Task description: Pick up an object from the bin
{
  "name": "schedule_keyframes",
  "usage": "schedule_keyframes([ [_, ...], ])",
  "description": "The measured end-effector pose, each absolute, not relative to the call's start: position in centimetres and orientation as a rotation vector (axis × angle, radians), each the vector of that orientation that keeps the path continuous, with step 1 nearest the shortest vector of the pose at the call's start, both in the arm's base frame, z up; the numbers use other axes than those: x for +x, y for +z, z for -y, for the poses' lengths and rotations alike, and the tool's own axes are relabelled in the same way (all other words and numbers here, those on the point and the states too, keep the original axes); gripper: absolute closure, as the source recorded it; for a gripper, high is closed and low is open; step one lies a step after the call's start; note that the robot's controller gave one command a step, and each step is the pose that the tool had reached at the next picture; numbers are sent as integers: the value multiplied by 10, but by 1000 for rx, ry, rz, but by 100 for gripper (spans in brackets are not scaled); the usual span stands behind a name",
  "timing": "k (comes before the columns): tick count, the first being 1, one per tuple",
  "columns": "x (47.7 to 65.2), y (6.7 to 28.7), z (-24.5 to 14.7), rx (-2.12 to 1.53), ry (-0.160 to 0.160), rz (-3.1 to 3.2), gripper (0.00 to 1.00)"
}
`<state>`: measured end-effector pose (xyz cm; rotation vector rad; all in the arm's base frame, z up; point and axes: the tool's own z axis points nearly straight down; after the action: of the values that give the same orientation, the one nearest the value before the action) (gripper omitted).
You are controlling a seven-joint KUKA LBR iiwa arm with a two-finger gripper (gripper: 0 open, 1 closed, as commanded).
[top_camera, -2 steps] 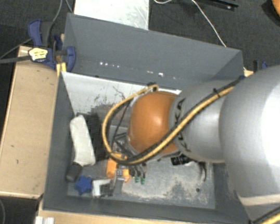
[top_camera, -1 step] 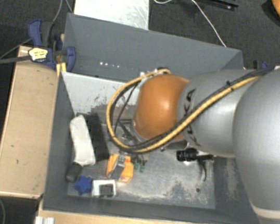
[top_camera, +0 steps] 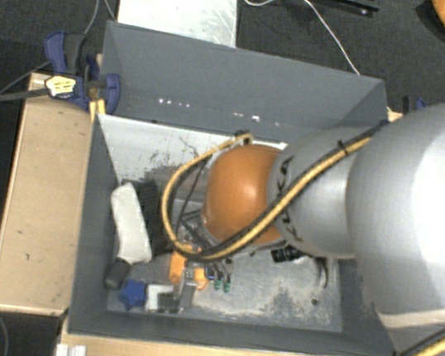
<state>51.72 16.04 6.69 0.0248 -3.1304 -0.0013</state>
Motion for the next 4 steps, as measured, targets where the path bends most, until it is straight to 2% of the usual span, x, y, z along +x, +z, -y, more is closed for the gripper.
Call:
schedule_keyframes([
  [1, 527, 71, -154, -174, -7, 3143, 0],
  [2, 524, 73, -160, 16, -7, 3148, 100],
  [4, 524, 77, -160, 12, -7, 3150, 100],
])
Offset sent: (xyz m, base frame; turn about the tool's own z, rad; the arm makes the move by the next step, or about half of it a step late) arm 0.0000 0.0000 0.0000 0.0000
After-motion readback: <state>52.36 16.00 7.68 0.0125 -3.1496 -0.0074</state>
